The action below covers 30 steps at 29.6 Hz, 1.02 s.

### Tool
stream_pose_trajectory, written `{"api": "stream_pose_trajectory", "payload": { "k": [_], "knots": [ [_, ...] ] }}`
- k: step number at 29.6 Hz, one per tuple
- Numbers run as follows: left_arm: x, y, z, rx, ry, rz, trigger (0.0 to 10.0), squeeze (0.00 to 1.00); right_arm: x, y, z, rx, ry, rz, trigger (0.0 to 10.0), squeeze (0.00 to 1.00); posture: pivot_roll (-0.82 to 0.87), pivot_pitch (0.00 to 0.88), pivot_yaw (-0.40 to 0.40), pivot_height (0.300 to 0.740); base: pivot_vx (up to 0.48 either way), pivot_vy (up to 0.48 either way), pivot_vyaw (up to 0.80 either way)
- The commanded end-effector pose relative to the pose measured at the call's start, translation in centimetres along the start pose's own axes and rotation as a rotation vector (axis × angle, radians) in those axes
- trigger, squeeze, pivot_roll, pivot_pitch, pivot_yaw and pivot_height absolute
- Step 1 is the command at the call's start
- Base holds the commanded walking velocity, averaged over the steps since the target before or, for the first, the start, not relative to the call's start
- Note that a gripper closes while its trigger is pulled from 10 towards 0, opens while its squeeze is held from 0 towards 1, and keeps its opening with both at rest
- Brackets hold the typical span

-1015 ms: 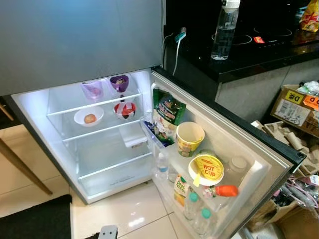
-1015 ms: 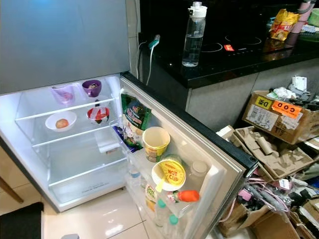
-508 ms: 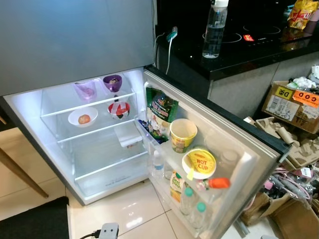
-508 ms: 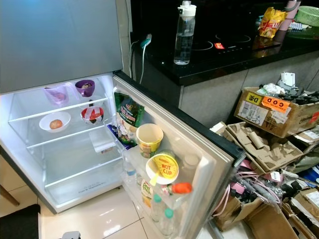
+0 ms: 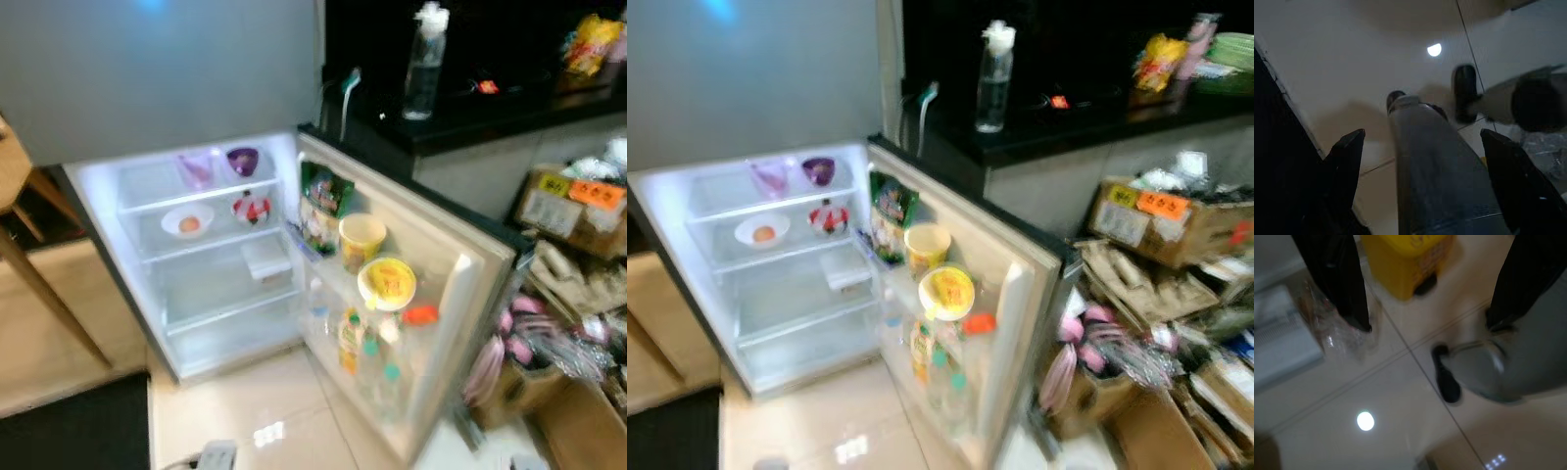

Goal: Restocking fridge

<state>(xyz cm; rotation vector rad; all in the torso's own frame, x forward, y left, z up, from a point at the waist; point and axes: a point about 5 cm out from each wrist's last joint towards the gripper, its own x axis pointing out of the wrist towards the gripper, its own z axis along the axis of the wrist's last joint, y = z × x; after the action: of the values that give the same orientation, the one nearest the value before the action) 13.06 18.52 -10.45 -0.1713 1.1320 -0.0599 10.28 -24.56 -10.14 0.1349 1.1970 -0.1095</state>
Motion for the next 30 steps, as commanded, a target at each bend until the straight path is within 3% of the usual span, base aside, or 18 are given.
{"api": "stream_pose_trajectory", "payload": {
  "k": [1, 8, 13, 22, 28, 30],
  "knots": [
    [-0.1, 0.4, 0.0, 0.01, 0.0, 0.009, 10.0, 0.0, 0.1, 0.2, 0.9, -0.002, -0.03, 0.009, 10.0, 0.0, -0.1, 0.0, -0.014, 0.74, 0.0, 0.0, 0.0],
    [-0.3, 0.8, -0.2, 0.044, 0.017, 0.013, 10.0, 0.0, 0.0, -0.2, 0.6, 0.0, -0.025, 0.006, 10.0, 0.0, -0.11, 0.0, -0.014, 0.74, 0.0, 0.0, 0.0],
    [-0.3, 0.9, -0.4, 0.057, 0.026, 0.017, 10.0, 0.0, -0.1, -0.3, 0.6, 0.005, -0.028, 0.006, 10.0, 0.0, -0.11, 0.0, -0.015, 0.74, 0.0, -0.469, 0.0],
    [-0.3, 0.8, -0.5, 0.026, 0.024, 0.017, 10.0, 0.0, -0.3, -1.4, 1.2, 0.032, -0.075, -0.076, 10.0, 0.0, -0.11, 0.0, -0.016, 0.74, 0.0, -0.138, 0.0],
    [-0.3, 0.8, -0.5, 0.02, 0.025, 0.016, 10.0, 0.0, -0.8, -3.1, 4.6, 0.138, -0.218, -0.162, 10.0, 0.0, -0.11, 0.0, -0.013, 0.74, 0.0, 0.0, 0.0],
    [-0.3, 0.8, -0.5, 0.017, 0.025, 0.017, 10.0, 0.0, -1.7, -4.5, 8.0, 0.202, -0.346, -0.201, 10.0, 0.0, -0.1, 0.0, -0.015, 0.74, 0.0, 0.0, 0.0]
  ]
}}
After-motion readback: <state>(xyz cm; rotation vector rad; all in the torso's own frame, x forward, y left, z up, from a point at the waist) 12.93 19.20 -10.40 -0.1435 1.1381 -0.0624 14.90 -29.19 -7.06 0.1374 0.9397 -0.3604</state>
